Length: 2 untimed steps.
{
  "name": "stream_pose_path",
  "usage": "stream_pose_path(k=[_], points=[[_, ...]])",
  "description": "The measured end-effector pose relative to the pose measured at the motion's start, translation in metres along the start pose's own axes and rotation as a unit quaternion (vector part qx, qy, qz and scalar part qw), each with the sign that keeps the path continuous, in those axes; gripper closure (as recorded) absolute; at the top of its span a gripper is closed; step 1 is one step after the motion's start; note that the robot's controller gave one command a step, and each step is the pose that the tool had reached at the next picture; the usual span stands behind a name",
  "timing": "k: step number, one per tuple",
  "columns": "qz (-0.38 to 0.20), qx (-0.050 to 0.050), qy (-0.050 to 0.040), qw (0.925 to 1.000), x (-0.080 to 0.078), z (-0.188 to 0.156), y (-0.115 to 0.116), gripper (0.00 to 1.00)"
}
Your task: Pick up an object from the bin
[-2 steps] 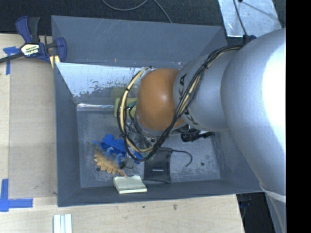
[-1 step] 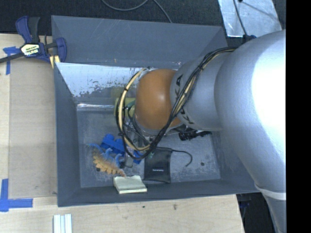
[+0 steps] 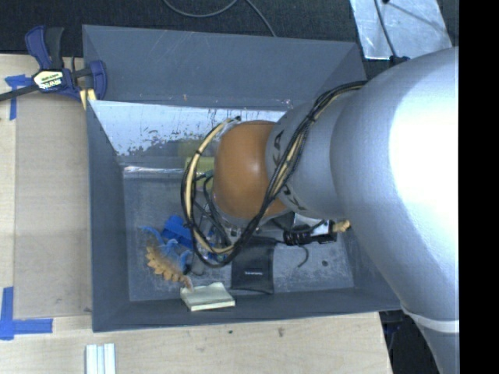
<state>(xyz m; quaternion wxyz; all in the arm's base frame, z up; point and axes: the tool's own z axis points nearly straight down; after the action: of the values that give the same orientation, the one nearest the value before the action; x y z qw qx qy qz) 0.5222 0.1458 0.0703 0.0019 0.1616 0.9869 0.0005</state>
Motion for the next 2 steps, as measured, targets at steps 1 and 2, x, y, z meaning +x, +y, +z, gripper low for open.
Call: stream_pose_path(k=[1, 2], points=[[-0.079, 0.000, -0.0005, 0.9969, -0.014, 0.001, -0.002, 0.00], [-0.001, 0.000, -0.0016, 1.0000, -0.001, -0.001, 0.000, 1.00]])
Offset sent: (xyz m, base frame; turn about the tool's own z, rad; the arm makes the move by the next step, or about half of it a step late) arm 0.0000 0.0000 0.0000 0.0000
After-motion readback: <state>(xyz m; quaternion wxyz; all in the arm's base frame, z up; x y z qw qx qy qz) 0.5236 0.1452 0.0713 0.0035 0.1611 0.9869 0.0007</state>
